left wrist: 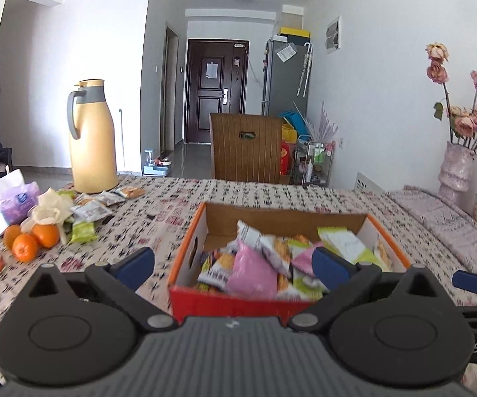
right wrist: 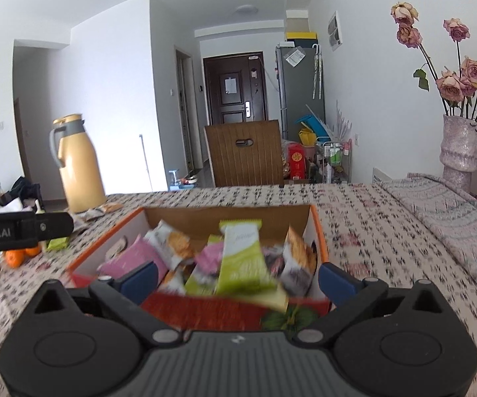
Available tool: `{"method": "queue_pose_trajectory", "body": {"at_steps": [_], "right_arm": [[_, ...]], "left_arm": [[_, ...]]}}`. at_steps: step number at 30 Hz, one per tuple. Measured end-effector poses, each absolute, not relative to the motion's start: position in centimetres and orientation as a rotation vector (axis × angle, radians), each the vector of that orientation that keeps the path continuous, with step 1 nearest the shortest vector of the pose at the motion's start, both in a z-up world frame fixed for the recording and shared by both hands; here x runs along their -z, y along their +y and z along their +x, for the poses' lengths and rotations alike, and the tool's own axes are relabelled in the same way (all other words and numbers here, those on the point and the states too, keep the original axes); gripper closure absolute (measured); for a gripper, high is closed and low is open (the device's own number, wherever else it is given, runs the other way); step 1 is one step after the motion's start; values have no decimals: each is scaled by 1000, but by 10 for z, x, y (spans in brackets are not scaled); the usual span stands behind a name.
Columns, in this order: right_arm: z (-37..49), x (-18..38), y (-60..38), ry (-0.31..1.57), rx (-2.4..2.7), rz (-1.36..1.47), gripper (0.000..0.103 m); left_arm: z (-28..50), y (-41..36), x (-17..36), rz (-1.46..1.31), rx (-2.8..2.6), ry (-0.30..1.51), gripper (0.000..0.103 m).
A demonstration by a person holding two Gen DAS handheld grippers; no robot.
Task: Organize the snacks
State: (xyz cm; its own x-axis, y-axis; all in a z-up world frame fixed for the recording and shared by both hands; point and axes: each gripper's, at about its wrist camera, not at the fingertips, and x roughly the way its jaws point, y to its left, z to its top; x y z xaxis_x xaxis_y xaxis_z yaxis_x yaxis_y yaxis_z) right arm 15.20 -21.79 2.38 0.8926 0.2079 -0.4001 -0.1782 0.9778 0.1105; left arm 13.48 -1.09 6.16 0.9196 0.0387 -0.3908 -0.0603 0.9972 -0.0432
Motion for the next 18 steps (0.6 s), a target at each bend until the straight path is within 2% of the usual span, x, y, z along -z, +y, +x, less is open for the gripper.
{"method": "queue_pose_trajectory", "body": {"at_steps": [18], "right_arm": [[51, 1, -226, 478, -197, 56, 0]], "left_arm": [[45, -4, -15, -12, -19, 493, 0]]}}
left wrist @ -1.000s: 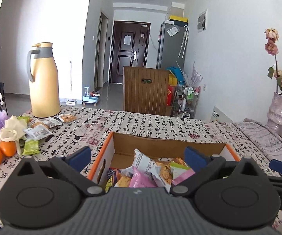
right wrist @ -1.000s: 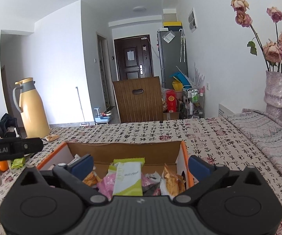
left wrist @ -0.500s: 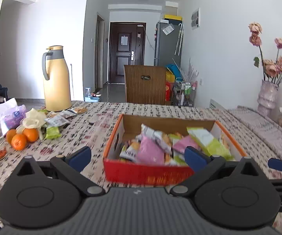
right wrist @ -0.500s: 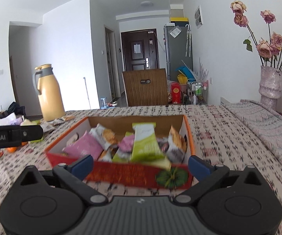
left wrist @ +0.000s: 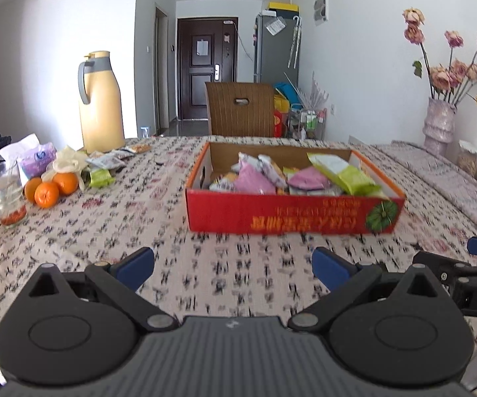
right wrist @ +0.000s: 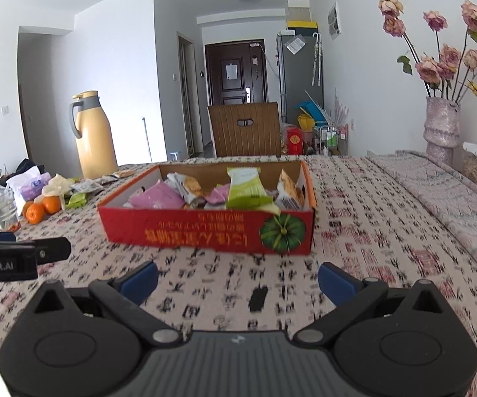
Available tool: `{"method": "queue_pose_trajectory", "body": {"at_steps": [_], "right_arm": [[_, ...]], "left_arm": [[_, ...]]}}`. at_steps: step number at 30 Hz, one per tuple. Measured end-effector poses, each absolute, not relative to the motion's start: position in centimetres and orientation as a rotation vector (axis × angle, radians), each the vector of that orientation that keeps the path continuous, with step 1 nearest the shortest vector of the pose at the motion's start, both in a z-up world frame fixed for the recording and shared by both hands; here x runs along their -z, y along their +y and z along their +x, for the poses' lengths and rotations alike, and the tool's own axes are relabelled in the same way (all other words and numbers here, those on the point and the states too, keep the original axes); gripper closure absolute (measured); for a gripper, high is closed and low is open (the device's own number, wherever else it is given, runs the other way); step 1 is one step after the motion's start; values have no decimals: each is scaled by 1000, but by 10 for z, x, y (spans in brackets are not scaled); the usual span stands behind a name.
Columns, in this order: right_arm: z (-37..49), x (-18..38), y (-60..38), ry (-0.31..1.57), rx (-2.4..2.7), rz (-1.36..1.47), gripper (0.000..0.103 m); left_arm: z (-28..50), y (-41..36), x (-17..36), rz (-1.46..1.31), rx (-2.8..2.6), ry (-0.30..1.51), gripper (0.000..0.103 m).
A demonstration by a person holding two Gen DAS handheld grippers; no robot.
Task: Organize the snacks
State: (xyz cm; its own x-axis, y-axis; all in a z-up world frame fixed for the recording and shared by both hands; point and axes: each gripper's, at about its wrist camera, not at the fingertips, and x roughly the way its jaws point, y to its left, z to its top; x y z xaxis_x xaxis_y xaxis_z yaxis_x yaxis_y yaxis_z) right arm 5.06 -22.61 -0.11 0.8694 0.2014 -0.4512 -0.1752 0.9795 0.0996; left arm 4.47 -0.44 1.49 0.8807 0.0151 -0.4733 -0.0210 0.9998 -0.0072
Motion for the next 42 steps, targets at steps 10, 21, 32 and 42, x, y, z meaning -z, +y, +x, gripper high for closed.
{"method": "queue_pose_trajectory", "body": {"at_steps": [10, 21, 32, 42], "right_arm": [[30, 18, -229, 527, -192, 61, 0], [24, 18, -233, 525, -174, 64, 0], [23, 17, -235, 523, -169, 66, 0], [23, 18, -235, 524, -168, 67, 0]], "left_arm": [[27, -6, -1, -10, 12, 525, 0], [20, -8, 2, -9, 23, 532, 0], [18, -9, 1, -7, 25, 530, 0], [17, -10, 0, -7, 26, 531, 0]]}}
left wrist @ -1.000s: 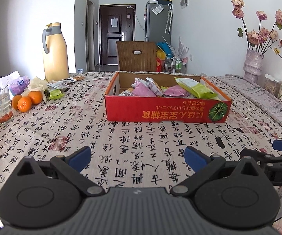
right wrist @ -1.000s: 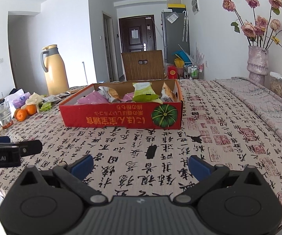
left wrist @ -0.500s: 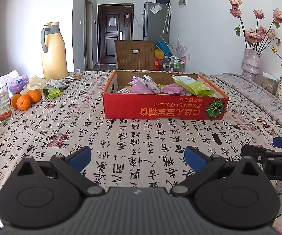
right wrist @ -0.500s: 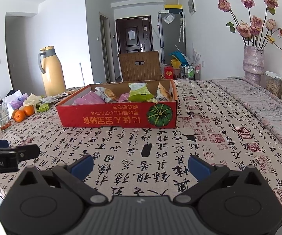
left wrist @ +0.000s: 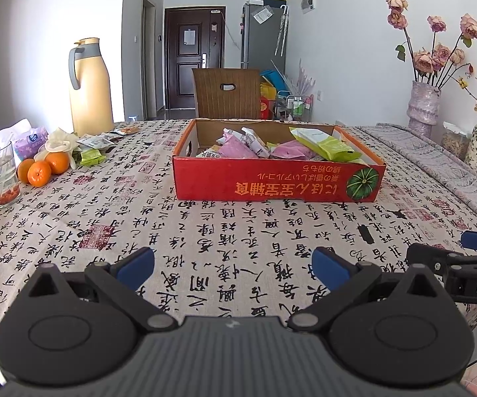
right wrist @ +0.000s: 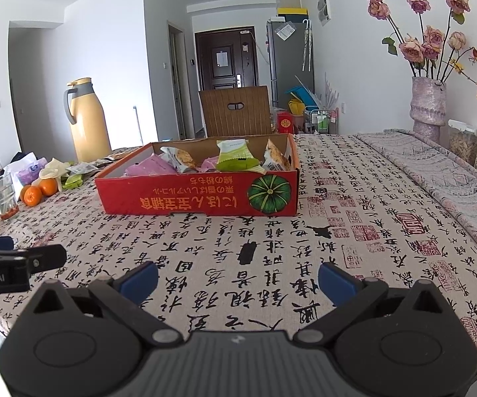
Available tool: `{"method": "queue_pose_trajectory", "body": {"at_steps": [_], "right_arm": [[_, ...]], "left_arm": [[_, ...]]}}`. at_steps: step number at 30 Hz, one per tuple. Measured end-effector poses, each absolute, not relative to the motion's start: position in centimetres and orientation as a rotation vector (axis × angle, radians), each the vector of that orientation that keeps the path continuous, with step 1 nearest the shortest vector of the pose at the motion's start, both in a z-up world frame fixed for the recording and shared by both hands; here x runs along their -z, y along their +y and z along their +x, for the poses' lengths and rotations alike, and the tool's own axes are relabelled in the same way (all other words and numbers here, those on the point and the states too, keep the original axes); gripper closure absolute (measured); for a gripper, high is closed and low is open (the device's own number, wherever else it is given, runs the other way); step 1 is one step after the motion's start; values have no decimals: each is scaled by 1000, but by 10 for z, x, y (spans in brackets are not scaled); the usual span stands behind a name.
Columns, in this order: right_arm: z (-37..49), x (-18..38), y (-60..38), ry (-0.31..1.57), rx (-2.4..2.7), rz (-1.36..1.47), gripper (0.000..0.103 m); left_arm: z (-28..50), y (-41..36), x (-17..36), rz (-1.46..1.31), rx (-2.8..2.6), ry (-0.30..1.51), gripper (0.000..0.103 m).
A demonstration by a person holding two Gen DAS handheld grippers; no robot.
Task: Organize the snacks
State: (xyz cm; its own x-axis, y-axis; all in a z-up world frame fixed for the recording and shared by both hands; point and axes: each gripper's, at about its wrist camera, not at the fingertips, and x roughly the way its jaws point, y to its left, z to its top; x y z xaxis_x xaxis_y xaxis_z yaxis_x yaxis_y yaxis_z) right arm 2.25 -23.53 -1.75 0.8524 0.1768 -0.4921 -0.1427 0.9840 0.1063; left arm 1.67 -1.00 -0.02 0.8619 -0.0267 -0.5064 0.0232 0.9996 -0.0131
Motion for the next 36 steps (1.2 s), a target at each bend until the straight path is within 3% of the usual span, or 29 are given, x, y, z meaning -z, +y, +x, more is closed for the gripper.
{"method": "queue_pose_trajectory", "body": {"at_steps": [36], "right_arm": [[24, 24, -236, 536, -166, 69, 0]], "left_arm": [[20, -10, 4, -9, 30, 542, 0]]}}
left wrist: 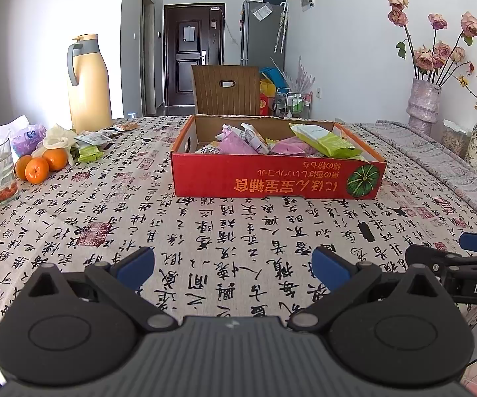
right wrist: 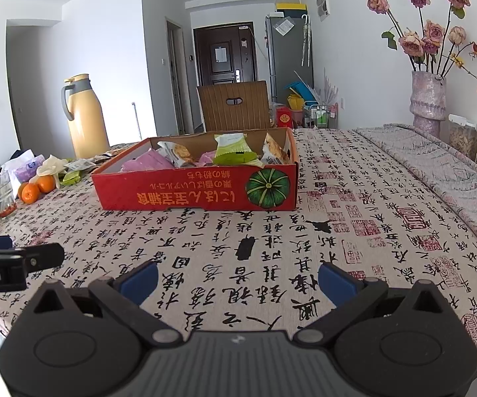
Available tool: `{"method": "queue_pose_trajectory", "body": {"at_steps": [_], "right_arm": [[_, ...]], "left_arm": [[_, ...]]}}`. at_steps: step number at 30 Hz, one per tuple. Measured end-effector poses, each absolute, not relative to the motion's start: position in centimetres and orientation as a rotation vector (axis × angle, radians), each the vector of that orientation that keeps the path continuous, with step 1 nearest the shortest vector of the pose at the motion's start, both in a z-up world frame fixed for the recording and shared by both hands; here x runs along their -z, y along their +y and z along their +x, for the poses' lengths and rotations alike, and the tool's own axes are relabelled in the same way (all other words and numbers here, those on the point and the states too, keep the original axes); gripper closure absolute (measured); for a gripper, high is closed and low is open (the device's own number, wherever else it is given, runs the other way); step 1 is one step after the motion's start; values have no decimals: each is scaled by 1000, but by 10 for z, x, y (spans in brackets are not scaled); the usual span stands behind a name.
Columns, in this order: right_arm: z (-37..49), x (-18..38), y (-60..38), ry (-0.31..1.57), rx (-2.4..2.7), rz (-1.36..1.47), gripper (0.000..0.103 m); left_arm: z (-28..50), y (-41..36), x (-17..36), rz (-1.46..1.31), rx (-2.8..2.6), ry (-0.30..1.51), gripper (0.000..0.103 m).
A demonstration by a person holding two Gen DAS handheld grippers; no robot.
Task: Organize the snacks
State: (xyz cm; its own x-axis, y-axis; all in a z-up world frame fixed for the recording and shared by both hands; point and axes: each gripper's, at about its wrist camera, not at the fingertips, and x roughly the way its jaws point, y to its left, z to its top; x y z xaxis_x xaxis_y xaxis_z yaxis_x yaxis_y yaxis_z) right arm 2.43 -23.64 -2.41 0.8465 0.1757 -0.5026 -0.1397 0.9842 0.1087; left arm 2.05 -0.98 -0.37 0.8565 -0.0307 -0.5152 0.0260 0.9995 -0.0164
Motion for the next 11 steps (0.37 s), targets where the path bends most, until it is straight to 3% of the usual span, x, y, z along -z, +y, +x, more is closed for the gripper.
{"method": "queue_pose_trajectory", "body": {"at_steps": [11], "right_arm": [[28, 27, -236, 547, -166, 70, 0]], "left_arm": [[24, -9, 6, -7, 34, 543, 0]]}}
